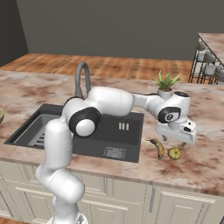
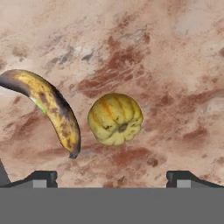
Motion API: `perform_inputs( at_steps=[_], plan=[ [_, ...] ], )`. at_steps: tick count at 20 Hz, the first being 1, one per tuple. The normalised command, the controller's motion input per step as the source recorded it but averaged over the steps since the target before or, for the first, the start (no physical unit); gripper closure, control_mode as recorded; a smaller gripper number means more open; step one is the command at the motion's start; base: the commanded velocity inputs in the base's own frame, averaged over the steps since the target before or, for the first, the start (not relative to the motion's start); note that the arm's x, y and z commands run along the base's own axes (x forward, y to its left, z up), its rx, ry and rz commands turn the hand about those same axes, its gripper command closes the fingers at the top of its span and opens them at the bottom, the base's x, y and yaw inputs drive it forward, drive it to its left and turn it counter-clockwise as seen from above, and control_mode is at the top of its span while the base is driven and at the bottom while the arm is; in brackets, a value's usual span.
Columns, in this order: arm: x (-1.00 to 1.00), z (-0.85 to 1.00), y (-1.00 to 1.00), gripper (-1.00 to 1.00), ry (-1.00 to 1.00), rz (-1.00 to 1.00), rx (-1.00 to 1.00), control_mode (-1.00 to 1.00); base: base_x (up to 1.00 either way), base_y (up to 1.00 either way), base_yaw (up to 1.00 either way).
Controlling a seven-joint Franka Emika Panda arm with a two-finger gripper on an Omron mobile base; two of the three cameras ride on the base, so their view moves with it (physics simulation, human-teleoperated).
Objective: Remove the squash and banana from the sink. Then move the bowl and cup from the counter to the sink for washing.
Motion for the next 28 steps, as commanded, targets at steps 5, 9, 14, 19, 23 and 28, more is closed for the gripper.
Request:
perform_inputs(
  at_steps=[5, 9, 14, 19, 23, 28],
  plan=[
    [-0.25, 0.32, 0.26, -1.00, 0.00, 0.10, 0.00, -1.00, 0.00, 0.00, 0.00],
    [-0.22, 0.33, 0.30, -1.00, 0.00, 0.10, 0.00, -1.00, 0.00, 0.00, 0.00],
    [-0.20, 0.28, 0.38, -1.00, 0.00, 0.13, 0.00, -1.00, 0.00, 0.00, 0.00],
    [-0.20, 0.20, 0.42, -1.00, -0.02, 0.13, 0.00, -1.00, 0.00, 0.00, 0.00],
    [-0.14, 0.12, 0.42, -1.00, -0.06, 0.13, 0.00, -1.00, 0.00, 0.00, 0.00],
    [-0.06, 0.06, 0.46, -1.00, -0.09, 0.11, 0.00, -1.00, 0.00, 0.00, 0.00]
  ],
)
